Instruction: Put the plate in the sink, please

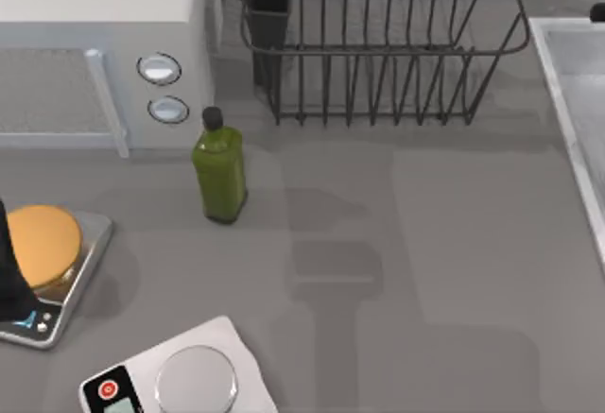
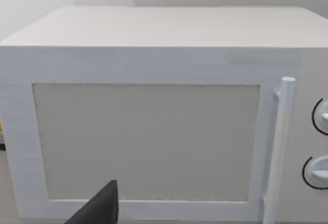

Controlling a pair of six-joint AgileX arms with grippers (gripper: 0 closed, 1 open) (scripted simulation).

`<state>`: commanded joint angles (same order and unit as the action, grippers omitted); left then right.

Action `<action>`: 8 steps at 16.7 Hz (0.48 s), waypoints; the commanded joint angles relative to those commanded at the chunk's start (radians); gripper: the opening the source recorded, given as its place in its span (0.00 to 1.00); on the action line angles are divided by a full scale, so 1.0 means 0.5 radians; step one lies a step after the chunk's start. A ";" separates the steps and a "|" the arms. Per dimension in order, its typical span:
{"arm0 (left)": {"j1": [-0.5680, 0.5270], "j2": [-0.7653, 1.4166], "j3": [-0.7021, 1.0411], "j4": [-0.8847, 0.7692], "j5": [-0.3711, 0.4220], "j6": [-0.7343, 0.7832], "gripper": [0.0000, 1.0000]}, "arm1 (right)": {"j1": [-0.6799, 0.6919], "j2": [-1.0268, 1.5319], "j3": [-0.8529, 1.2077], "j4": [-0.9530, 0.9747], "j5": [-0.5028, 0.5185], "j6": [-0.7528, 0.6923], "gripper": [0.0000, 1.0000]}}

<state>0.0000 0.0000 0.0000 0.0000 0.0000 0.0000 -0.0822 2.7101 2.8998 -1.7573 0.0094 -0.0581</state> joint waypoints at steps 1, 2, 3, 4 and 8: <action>0.000 0.000 0.000 0.000 0.000 0.000 1.00 | 0.000 0.000 0.000 0.000 0.000 0.000 0.00; 0.000 0.000 0.000 0.000 0.000 0.000 1.00 | 0.000 0.000 0.000 0.000 0.000 0.000 0.00; 0.000 0.000 0.000 0.000 0.000 0.000 1.00 | 0.000 0.000 0.000 0.000 0.000 0.000 0.08; 0.000 0.000 0.000 0.000 0.000 0.000 1.00 | 0.000 0.000 0.000 0.000 0.000 0.000 0.15; 0.000 0.000 0.000 0.000 0.000 0.000 1.00 | 0.000 0.000 0.000 0.000 0.000 0.000 0.45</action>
<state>0.0000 0.0000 0.0000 0.0000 0.0000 0.0000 -0.0822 2.7101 2.8998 -1.7573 0.0094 -0.0581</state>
